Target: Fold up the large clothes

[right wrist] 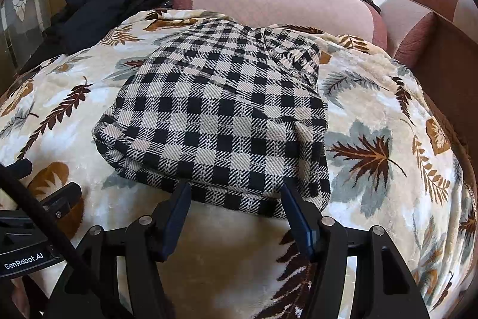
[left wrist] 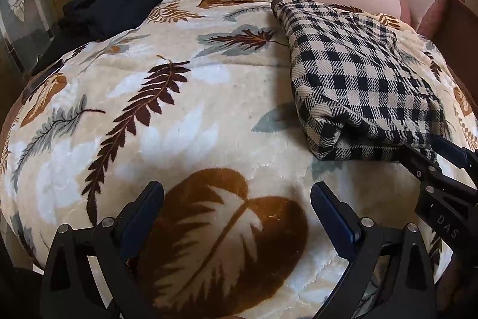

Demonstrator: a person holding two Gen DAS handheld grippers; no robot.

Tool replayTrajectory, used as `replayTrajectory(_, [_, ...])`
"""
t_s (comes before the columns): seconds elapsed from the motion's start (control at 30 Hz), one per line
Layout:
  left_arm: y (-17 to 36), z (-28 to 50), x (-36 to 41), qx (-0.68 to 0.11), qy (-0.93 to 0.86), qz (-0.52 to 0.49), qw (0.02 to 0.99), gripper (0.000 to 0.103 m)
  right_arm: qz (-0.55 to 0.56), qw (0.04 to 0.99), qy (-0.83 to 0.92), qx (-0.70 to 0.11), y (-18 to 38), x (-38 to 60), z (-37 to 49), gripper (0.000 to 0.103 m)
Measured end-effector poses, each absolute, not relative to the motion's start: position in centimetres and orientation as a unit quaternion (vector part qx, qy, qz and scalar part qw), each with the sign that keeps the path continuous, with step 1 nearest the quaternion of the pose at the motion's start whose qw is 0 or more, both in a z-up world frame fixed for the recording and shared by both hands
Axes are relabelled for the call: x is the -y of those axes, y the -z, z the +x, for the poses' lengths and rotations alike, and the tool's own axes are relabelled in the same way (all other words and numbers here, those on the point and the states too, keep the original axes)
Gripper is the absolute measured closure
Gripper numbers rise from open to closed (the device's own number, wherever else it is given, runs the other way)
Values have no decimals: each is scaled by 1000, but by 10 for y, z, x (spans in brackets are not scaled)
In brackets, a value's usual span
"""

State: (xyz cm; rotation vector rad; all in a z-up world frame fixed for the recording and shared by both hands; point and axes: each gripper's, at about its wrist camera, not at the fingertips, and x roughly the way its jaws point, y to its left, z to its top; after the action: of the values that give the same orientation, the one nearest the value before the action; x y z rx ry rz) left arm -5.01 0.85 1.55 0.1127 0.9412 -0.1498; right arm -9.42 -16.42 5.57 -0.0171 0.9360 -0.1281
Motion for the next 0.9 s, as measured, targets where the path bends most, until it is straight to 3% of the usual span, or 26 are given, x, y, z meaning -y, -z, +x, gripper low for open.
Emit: replayTrajectory(0.9, [-13,-49,-9,-456,80,53,885,5,-12,890,61,-452,-54,164,-94,34])
